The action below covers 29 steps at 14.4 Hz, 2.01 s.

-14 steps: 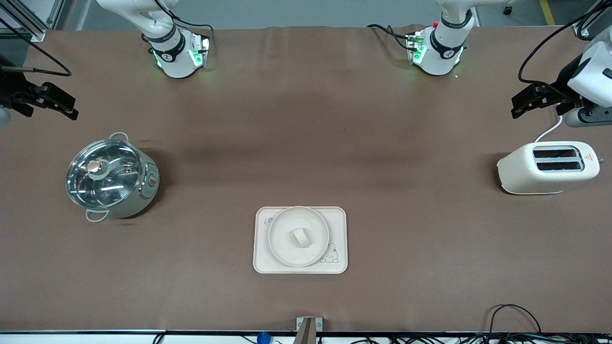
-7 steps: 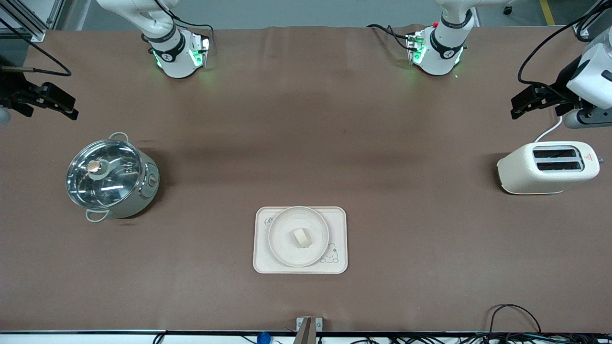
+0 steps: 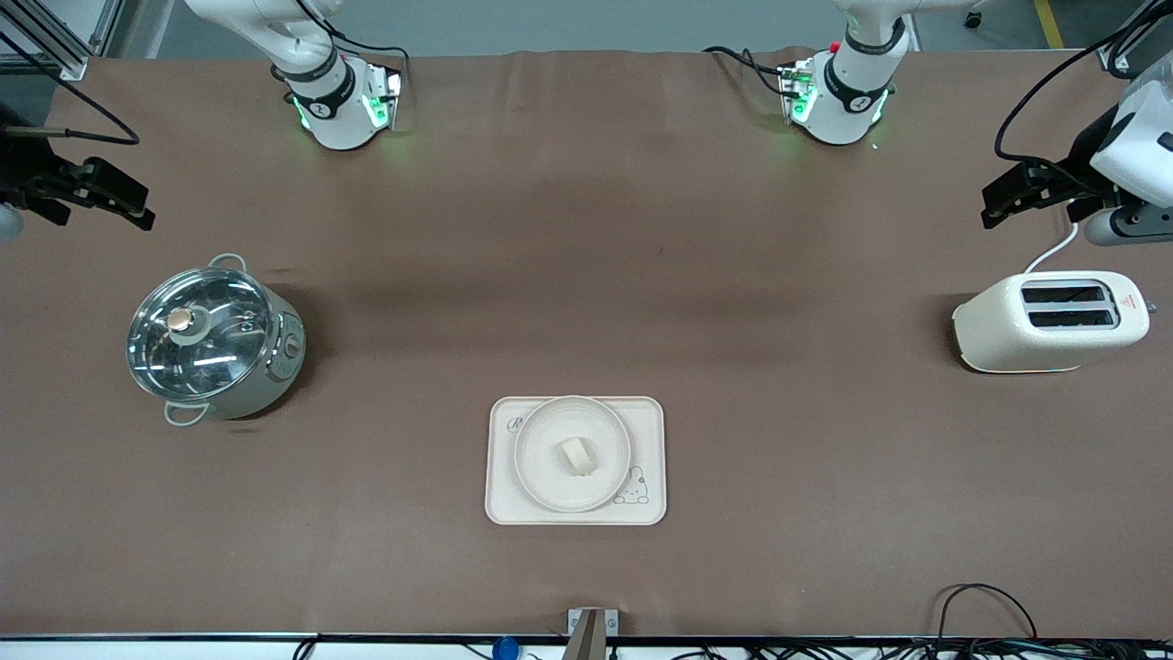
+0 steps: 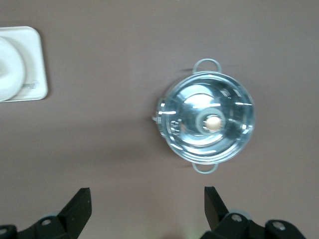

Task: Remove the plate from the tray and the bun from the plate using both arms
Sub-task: 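Swing the right gripper past the pot to the plate rim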

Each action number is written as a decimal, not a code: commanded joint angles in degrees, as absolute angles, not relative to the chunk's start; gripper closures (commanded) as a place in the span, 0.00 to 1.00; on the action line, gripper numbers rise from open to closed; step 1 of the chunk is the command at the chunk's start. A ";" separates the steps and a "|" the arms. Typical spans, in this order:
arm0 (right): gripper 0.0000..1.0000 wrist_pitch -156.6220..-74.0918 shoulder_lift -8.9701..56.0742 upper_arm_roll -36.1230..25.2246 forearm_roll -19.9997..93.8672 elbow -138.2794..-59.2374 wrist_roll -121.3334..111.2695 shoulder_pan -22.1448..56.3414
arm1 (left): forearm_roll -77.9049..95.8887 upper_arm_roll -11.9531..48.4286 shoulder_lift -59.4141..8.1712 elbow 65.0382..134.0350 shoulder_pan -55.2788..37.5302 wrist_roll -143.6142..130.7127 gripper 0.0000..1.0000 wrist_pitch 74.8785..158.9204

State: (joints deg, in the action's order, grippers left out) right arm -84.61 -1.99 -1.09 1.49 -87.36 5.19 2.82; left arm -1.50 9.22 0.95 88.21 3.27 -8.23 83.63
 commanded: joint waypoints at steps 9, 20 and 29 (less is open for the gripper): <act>0.00 -104.31 14.40 -0.97 10.72 -87.98 14.15 11.94 | -2.46 8.44 -1.58 86.92 3.25 -7.91 0.00 82.88; 0.00 -119.61 26.71 -0.97 11.51 -87.89 18.37 18.46 | -2.55 8.35 -2.64 86.92 3.25 -8.00 0.00 83.14; 0.00 -129.98 37.43 -0.97 14.94 -86.31 22.75 23.02 | -2.55 8.35 -3.95 87.27 3.25 -8.17 0.00 82.97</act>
State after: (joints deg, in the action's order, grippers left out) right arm -129.37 35.80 -0.64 13.59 -88.02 20.68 21.60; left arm -1.50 8.43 -3.41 88.19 3.33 -8.23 83.61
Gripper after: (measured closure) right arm 0.000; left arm 0.000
